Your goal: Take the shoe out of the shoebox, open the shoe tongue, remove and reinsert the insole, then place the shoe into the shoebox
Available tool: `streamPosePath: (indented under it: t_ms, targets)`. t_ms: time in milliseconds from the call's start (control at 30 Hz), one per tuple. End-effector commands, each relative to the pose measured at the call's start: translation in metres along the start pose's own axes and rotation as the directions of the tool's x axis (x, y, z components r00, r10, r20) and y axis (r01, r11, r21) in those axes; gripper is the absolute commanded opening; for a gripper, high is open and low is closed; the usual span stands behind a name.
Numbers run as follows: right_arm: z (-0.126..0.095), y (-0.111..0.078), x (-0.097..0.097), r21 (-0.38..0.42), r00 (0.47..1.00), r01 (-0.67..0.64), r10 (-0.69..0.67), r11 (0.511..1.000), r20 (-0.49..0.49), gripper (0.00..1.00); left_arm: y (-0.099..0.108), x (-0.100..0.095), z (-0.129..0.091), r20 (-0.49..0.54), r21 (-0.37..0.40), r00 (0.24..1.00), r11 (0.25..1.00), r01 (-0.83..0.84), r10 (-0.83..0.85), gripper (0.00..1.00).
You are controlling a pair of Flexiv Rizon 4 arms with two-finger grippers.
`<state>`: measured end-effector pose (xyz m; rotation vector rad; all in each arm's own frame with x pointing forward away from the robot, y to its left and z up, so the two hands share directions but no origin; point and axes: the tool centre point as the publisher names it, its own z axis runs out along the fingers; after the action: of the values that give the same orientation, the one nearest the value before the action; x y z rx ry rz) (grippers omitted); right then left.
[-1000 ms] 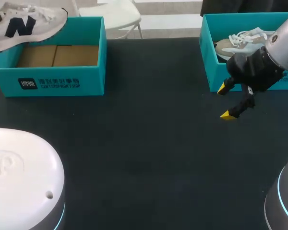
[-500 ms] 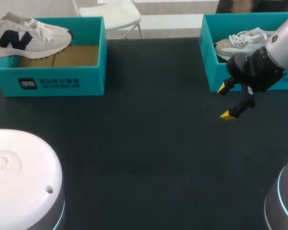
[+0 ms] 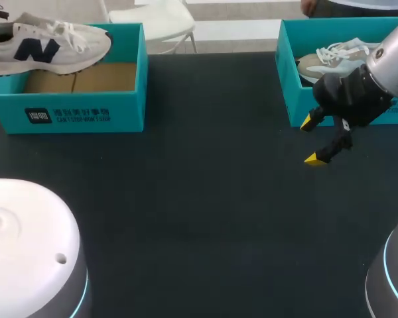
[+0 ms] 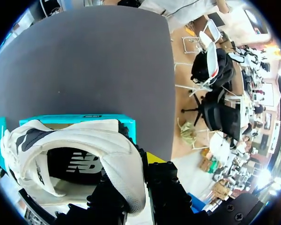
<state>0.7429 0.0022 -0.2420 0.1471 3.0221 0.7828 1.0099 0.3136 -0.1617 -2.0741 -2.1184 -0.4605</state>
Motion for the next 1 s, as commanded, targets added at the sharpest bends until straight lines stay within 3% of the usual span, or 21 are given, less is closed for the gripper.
streamPosePath:
  t_ms: [33, 400, 1000]
  targets:
    - [0.001, 0.0, 0.0, 0.003, 1.0, -0.001, 0.001, 1.0, 0.001, 1.0, 0.011, -0.003, 0.012, 0.01, -0.016, 1.0, 1.0, 0.018, -0.018, 0.0]
    - [0.001, 0.0, 0.0, 0.003, 1.0, -0.001, 0.001, 1.0, 0.001, 1.0, 0.039, -0.016, 0.039, 0.01, -0.006, 0.999, 1.0, 0.031, -0.031, 0.0]
    - [0.001, 0.0, 0.0, 0.003, 1.0, -0.001, 0.001, 1.0, 0.001, 1.0, 0.05, -0.041, 0.075, 0.009, 0.02, 1.0, 1.0, -0.001, 0.001, 0.0]
